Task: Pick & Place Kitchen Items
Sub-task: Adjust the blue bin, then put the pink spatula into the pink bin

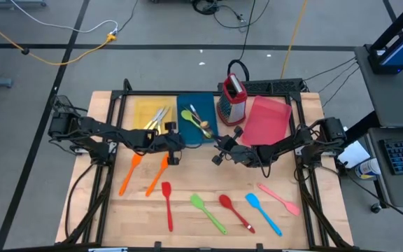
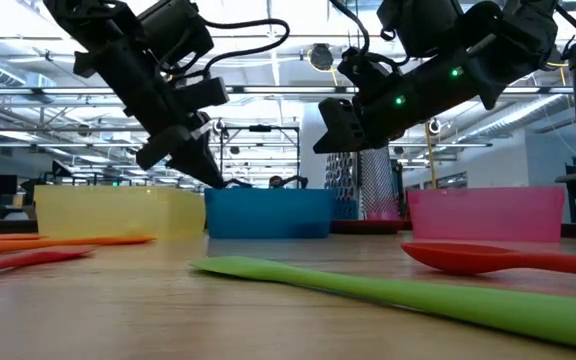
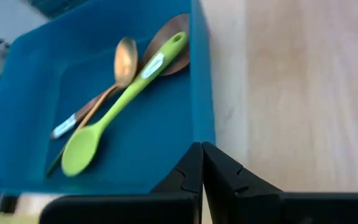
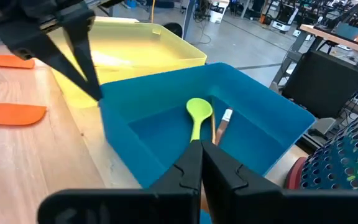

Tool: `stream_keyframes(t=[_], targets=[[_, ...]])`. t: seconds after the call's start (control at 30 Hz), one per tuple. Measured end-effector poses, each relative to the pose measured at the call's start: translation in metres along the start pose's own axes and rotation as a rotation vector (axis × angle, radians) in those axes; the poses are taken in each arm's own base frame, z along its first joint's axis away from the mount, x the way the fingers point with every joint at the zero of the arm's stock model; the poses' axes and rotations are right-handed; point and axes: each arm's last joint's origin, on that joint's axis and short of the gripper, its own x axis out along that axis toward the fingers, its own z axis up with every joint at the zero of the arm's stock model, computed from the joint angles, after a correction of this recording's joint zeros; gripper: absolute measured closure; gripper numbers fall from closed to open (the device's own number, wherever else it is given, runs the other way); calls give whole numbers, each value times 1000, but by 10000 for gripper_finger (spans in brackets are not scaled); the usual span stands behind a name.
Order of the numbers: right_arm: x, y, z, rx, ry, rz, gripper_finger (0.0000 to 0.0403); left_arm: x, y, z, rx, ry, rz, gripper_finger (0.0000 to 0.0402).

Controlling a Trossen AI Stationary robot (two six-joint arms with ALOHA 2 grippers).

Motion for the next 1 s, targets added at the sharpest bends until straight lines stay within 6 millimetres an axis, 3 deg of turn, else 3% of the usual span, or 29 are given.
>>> stream_keyframes(t=[0.23, 0.6, 0.77, 1.0], targets=[[0, 0, 0, -1, 0, 1, 403, -11, 6, -1, -27, 0, 66, 396], [-1, 7, 4, 2, -30, 256, 400, -70, 3, 17, -101, -259, -8, 384], [-3, 11, 5, 8, -28, 389, 368, -82, 0, 19, -165, -310, -46, 377], [-8, 17, 5, 29, -26, 416, 300, -84, -6, 20, -151, -321, -65, 376]])
